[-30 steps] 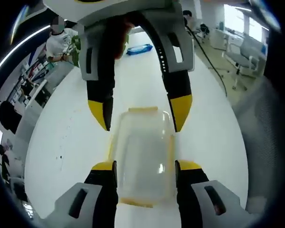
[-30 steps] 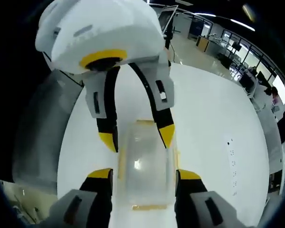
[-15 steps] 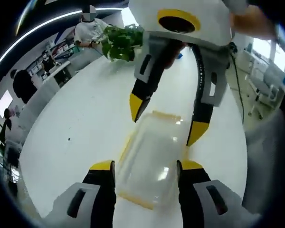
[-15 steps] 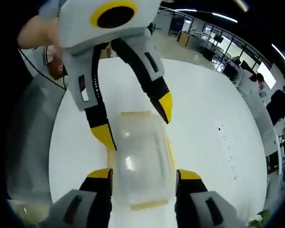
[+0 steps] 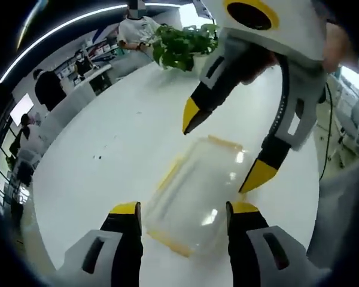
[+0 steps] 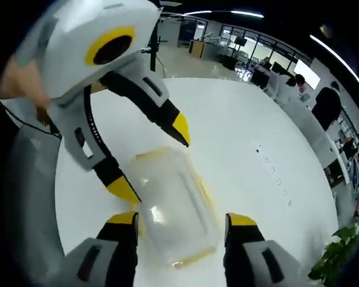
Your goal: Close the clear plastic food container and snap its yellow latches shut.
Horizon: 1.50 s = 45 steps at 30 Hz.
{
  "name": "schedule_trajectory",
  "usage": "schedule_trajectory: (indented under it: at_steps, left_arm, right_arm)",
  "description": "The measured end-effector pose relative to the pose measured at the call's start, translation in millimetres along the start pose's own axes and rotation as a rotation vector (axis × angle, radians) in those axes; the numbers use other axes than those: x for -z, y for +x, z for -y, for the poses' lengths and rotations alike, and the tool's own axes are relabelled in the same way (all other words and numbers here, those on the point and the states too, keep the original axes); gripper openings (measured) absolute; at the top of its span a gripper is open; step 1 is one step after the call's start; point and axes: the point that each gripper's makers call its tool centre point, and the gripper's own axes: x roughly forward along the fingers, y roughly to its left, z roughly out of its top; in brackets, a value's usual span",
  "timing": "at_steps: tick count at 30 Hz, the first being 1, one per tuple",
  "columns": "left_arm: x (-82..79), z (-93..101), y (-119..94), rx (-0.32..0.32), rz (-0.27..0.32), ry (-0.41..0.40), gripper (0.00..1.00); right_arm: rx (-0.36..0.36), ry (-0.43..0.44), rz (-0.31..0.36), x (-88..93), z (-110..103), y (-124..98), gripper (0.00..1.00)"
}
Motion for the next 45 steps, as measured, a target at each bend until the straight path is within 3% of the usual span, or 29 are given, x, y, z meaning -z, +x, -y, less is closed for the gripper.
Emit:
schedule_trajectory:
  at_steps: [3, 8, 10, 12, 13, 15, 28, 34, 36, 39, 45]
  left_arm:
    - [-1.6, -5.3, -1, -0.048, 0.014, -0.059, 0.53]
    - [-2.8, -9.7, -3, -0.108, 0.014, -0.085, 0.55]
    - [-1.6, -13.4, -4, -0.144, 0.013, -0.126, 0.54]
    - [-2.7, -10.4, -4, -0.14, 0.026, -0.197, 0.53]
    - [-2.8, -11.8, -4, -0.152, 0.025, -0.194, 0.53]
    - [-3.5, -11.9, -5, -0.173, 0.029, -0.18, 0.53]
    - [-0.3, -19.1, -7, -0.189, 0.075, -0.256, 0.52]
    - [-0.2, -20.6, -7, -0.205, 0.119, -0.304, 0.53]
    - [-1.2, -15.7, -5, -0.176, 0.133, -0.317, 0.53]
    - [-2.5, -17.4, -6, -0.185, 0.157, -0.338, 0.56]
    - [-10.3, -16.0, -6, -0.131, 0.262, -0.526, 0.53]
  right_arm:
    - [0.042, 0.053, 0.001, 3.9, 1, 0, 0.57]
    - [0.114, 0.131, 0.024, 4.5, 6, 1, 0.58]
    - [0.15, 0.167, 0.019, 7.2, 7, -1, 0.58]
    - [0.178, 0.245, 0.023, 10.8, 7, -3, 0.57]
    - [0.191, 0.297, 0.054, 9.2, 6, -4, 0.58]
    - [0.2, 0.299, 0.053, 10.5, 5, -5, 0.58]
    - [0.207, 0.312, 0.076, -2.8, 2, 5, 0.6]
    - [0.236, 0.389, 0.107, 2.5, 5, 4, 0.6]
    - [0.237, 0.396, 0.1, 6.4, 5, 5, 0.59]
    - [0.226, 0.488, 0.107, 12.1, 4, 6, 0.6]
    - [0.254, 0.522, 0.141, 13.4, 6, 2, 0.6]
